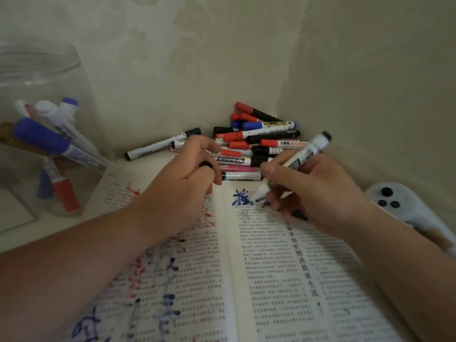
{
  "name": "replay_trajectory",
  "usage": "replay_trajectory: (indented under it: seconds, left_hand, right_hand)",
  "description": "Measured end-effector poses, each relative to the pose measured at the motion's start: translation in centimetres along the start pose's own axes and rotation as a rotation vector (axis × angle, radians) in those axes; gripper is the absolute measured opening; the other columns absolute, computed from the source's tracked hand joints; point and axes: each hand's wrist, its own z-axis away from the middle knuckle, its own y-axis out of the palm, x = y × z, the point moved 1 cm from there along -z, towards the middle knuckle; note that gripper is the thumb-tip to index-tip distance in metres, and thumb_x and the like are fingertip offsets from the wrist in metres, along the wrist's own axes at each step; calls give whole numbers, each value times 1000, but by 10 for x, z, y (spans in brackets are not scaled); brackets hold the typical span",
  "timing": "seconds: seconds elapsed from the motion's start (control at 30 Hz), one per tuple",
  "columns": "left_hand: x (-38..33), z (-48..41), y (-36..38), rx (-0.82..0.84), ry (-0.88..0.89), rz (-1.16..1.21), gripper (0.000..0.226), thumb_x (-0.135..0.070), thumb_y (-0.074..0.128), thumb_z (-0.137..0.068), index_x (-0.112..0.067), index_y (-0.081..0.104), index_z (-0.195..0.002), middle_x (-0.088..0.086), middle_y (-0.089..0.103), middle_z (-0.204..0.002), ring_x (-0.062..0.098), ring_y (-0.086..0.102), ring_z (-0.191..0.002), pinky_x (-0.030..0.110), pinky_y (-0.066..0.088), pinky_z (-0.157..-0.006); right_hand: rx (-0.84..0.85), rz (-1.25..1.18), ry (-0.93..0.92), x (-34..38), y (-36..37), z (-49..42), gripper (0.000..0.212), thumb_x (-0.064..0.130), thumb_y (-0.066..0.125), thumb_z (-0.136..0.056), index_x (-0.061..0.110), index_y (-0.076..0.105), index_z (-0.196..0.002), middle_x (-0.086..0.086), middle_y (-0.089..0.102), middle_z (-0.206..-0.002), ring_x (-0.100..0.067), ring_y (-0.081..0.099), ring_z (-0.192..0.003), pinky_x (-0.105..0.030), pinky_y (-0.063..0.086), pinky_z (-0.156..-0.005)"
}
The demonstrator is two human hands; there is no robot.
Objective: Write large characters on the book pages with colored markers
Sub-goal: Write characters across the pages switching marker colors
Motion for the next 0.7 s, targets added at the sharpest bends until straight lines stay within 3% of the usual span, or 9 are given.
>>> replay_trajectory:
  seconds: [0.1,0.23,0.33,0.43,0.5,0.6,0.7]
  left_hand:
    - [0,1,1,48,-2,-96,36,-7,40,-90,-38,47,-106,-10,65,-88,34,55,-74,52,49,-65]
    - [0,1,0,101,-21,-186,42,0,40,-93,-38,51,-104,-13,67,-91,30,60,-77,54,52,-73]
    - [2,0,0,91,-25,-181,43,2,39,-92,-39,52,-100,-12,68,-91,32,59,-76,55,51,-73]
    - [4,0,0,73,-9,-185,46,3,38,-90,-40,51,-98,-12,68,-90,23,60,-73,53,53,-73]
    - [4,0,0,65,-5,-183,46,3,37,-89,-39,51,-98,-14,67,-91,10,62,-74,44,54,-73]
    - [4,0,1,58,-19,-145,46,3,38,-88,-40,53,-97,-14,65,-93,6,65,-80,29,48,-68]
    - [5,0,0,54,-18,-116,43,-3,38,-82,-41,55,-96,-12,66,-95,16,68,-86,43,54,-69]
  right_hand:
    - [115,-65,93,-6,3,-1,16,24,78,-73,12,78,-83,-23,71,-80,-30,68,-68,-37,60,-59]
    - [72,121,86,-9,4,-2,8,1,77,-84,7,73,-80,-14,71,-73,-27,66,-59,-39,61,-58]
    - [28,313,28,-6,7,-2,13,7,75,-86,9,69,-76,-6,61,-58,-18,52,-45,-29,46,-44]
    - [13,305,14,-6,8,-1,10,9,77,-86,4,69,-81,0,56,-50,-12,45,-40,-22,39,-39]
    - [24,310,10,-6,8,-1,9,10,77,-86,4,71,-82,3,56,-50,-12,46,-40,-22,39,-39]
    - [57,348,23,-6,8,-1,7,8,77,-85,6,72,-80,3,58,-51,-14,47,-43,-23,39,-41]
    - [61,331,38,-6,7,-1,9,7,77,-85,8,72,-78,1,59,-53,-15,47,-45,-24,39,-42]
